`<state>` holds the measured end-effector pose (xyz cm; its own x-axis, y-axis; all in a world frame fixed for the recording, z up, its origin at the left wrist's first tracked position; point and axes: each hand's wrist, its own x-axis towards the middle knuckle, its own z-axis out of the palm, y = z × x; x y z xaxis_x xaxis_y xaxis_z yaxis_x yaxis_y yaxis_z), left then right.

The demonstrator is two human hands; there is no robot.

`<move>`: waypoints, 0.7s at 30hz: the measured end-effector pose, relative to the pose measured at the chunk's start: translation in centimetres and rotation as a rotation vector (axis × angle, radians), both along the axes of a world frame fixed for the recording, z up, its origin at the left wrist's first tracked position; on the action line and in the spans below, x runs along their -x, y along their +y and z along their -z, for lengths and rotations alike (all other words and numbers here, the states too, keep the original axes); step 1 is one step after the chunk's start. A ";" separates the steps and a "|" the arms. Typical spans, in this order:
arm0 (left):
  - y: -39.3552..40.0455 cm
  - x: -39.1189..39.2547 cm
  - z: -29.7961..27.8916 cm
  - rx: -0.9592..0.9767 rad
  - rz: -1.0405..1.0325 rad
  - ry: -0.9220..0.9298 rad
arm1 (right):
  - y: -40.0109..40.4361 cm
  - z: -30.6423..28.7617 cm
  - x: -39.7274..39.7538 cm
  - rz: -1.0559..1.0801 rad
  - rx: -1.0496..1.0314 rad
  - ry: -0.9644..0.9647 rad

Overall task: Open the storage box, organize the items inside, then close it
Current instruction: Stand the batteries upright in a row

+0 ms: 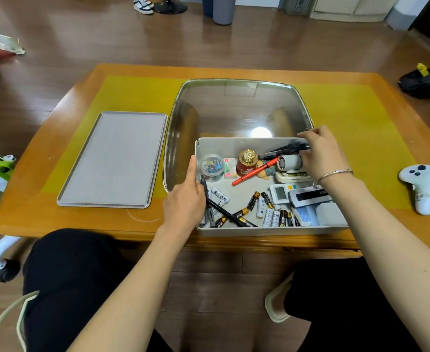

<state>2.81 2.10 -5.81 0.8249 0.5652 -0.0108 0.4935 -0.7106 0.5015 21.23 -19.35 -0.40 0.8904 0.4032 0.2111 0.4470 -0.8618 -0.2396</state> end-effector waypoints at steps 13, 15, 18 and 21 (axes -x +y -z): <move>0.3 0.0 0.7 0.020 0.000 -0.040 | 7.1 2.3 8.3 -0.424 0.259 0.262; 0.3 -0.1 0.7 0.041 0.002 -0.048 | 8.3 3.0 8.9 -0.449 0.290 0.360; 0.4 0.0 0.8 0.049 -0.012 -0.065 | 9.3 4.0 9.6 -0.488 0.364 0.463; 0.5 0.2 1.0 0.038 -0.018 -0.101 | 9.6 4.4 9.5 -0.483 0.347 0.500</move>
